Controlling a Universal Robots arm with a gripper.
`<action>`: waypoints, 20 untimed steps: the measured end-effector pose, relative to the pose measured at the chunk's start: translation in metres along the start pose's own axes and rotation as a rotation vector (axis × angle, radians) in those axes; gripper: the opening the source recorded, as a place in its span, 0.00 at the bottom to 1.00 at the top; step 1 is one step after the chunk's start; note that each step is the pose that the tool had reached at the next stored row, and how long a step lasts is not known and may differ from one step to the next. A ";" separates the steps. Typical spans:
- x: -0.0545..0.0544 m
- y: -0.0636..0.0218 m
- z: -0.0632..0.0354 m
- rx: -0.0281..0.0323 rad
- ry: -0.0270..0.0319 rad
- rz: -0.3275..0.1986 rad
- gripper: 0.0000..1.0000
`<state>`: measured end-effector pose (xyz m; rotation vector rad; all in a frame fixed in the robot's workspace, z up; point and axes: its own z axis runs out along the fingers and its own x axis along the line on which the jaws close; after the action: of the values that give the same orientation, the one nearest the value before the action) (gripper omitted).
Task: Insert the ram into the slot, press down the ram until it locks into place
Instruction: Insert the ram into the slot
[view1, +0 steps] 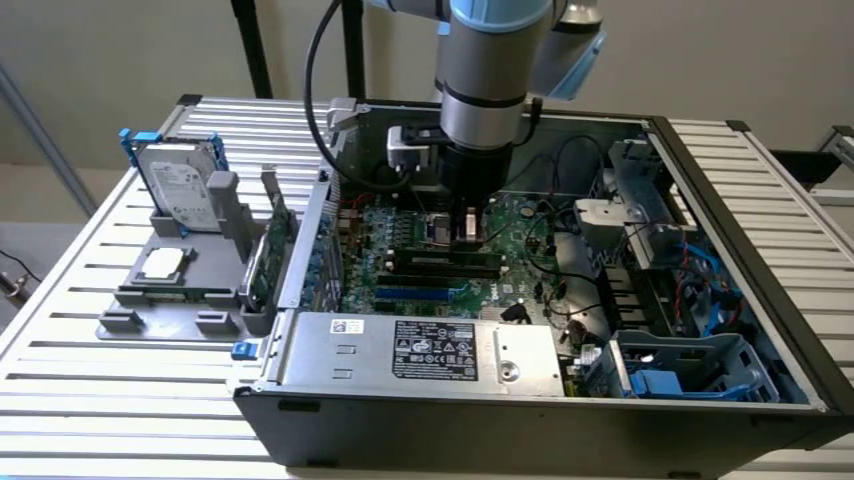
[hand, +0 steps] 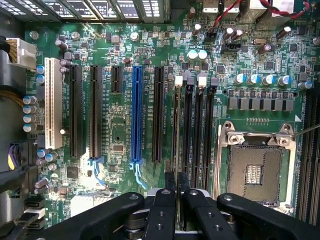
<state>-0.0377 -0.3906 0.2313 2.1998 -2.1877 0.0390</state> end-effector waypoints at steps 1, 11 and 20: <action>0.000 0.0003 0.0002 -0.0001 0.0001 0.000 0.13; -0.002 0.0012 0.0016 -0.0001 0.0002 0.000 0.13; -0.002 0.0011 0.0028 -0.0001 0.0001 0.000 0.13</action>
<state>-0.0388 -0.3886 0.2284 2.1995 -2.1877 0.0390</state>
